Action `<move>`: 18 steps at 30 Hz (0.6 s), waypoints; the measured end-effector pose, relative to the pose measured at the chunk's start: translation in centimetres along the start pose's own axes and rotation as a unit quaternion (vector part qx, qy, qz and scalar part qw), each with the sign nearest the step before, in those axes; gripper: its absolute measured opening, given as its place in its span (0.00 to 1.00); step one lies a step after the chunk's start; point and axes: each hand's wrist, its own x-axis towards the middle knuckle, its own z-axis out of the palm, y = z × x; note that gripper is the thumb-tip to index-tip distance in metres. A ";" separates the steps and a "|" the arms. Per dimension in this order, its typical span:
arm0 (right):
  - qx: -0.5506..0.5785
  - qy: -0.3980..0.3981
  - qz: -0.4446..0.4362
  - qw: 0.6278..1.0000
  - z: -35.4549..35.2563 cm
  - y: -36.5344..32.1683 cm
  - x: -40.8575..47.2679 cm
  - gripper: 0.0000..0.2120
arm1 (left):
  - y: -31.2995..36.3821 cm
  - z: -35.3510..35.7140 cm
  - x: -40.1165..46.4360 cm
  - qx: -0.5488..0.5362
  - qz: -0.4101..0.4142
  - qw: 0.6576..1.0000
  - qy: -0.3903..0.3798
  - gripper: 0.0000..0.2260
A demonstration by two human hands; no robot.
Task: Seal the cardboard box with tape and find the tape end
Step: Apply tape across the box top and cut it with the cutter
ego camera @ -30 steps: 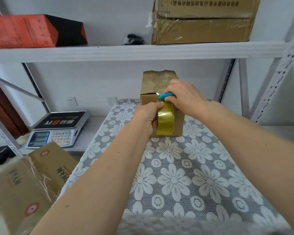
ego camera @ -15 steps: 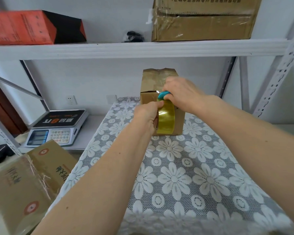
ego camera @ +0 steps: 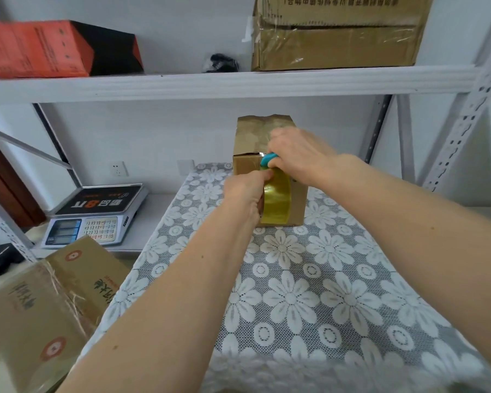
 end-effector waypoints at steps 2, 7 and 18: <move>-0.007 0.006 -0.001 1.000 0.1 -0.1 0.1 0.09 | 0.0 0.0 0.1 0.001 0.001 1.000 0.002 0.17; 0.002 -0.002 0.018 1.000 0.3 0.5 -0.1 0.06 | -0.1 0.2 0.4 -0.001 0.002 1.000 0.006 0.18; -0.028 -0.015 0.015 0.999 -0.8 1.2 -1.6 0.09 | 0.1 0.2 0.1 -0.003 -0.004 1.000 0.012 0.17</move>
